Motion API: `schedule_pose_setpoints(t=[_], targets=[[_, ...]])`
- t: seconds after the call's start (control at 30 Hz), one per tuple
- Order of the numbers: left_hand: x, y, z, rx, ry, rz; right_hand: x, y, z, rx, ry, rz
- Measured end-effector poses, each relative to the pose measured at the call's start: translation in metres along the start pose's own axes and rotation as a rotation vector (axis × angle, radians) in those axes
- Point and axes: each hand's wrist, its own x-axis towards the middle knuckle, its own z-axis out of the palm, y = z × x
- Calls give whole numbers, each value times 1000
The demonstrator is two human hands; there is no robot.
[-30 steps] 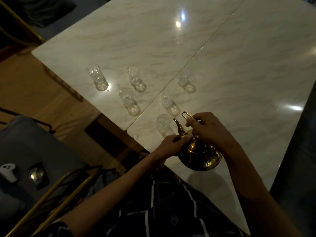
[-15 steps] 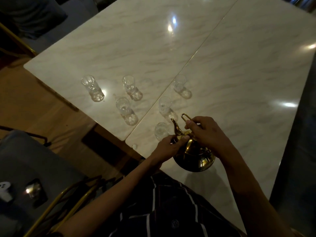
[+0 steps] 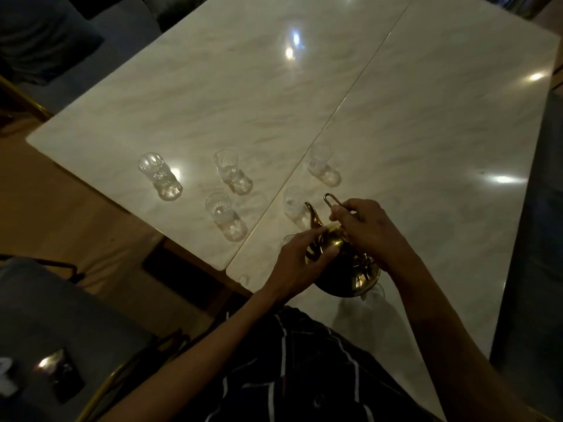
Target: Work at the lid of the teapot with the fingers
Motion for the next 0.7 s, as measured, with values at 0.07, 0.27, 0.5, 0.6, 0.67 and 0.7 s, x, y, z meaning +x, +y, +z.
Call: schedule_pose_setpoints(t=[0.07,0.27,0.5,0.6,0.67,0.7], targets=[[5,-2,-3,15,-55,1,8,0,2,-26,13,16],[20,-8,-9,10,-111,43,29,-3,4,-63,13,63],[38,-9,-19,-56,-118,120,47,-8,4,-55,27,103],[47,-12,-23,-65,-135,110,55,-9,6,-61,27,100],[52,-13,-25,-72,-153,105,59,-10,8,-61,30,110],[54,-14,-26,-78,-162,101,62,-11,8,-60,34,115]])
